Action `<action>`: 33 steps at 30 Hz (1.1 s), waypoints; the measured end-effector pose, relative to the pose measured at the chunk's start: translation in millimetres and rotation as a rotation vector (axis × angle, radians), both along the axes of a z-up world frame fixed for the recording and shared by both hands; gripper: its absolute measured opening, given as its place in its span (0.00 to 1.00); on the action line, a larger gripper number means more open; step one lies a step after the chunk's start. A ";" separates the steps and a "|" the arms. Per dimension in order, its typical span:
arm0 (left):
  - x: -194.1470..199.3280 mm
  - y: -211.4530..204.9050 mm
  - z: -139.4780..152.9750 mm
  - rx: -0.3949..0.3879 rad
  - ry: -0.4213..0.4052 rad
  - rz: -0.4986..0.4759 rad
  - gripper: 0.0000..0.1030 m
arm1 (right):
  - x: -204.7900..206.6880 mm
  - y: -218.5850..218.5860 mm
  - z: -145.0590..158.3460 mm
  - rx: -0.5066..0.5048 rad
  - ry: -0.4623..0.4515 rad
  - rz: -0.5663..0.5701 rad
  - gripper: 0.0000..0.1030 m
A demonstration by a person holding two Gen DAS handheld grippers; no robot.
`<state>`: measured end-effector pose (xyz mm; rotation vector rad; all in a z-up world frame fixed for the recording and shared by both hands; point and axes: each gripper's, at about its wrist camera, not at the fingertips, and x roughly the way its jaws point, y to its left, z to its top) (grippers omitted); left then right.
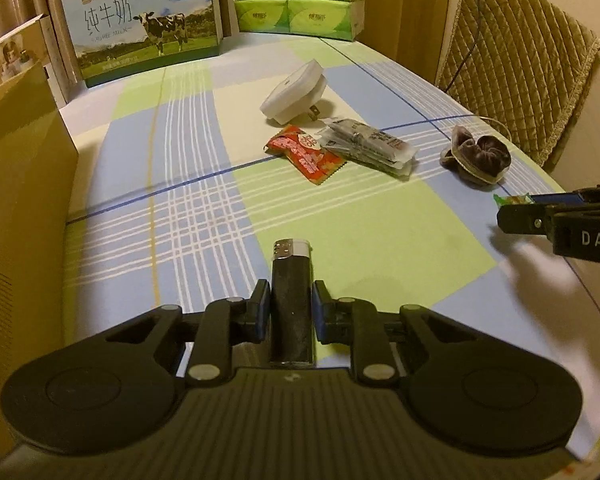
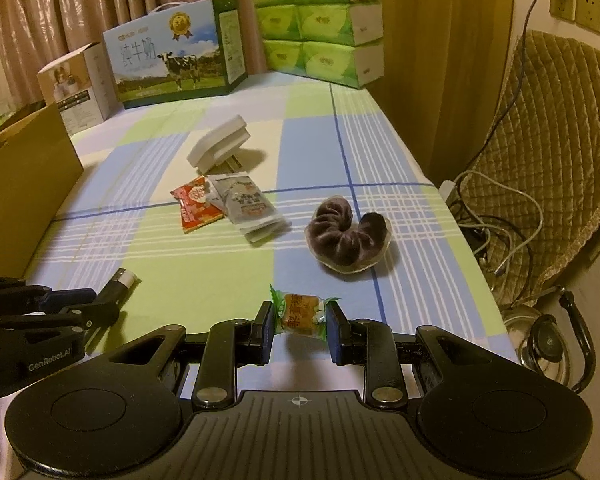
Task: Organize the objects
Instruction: 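Grasp the black lighter with the left gripper while the right grasps the green snack packet, then carry the lighter and snack packet toward the cardboard box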
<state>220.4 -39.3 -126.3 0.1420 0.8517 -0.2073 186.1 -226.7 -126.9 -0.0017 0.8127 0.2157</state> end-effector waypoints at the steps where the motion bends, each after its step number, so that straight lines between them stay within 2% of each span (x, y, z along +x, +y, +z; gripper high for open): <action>1: -2.0 0.6 3.8 -0.002 -0.004 0.000 0.17 | -1.3 0.0 2.8 0.002 -0.004 0.001 0.23; 7: -14.9 4.8 33.6 -0.024 -0.037 0.010 0.17 | -12.4 0.9 24.7 0.011 -0.034 0.005 0.23; 17: -54.0 18.6 91.4 -0.088 -0.082 0.038 0.17 | -52.2 18.2 80.1 0.044 -0.096 0.044 0.23; 25: -92.3 38.8 131.7 -0.092 -0.131 0.046 0.17 | -89.5 48.8 108.5 0.062 -0.126 0.105 0.23; 33: -127.1 76.3 155.6 -0.077 -0.170 0.104 0.17 | -116.2 88.2 129.6 0.080 -0.155 0.182 0.23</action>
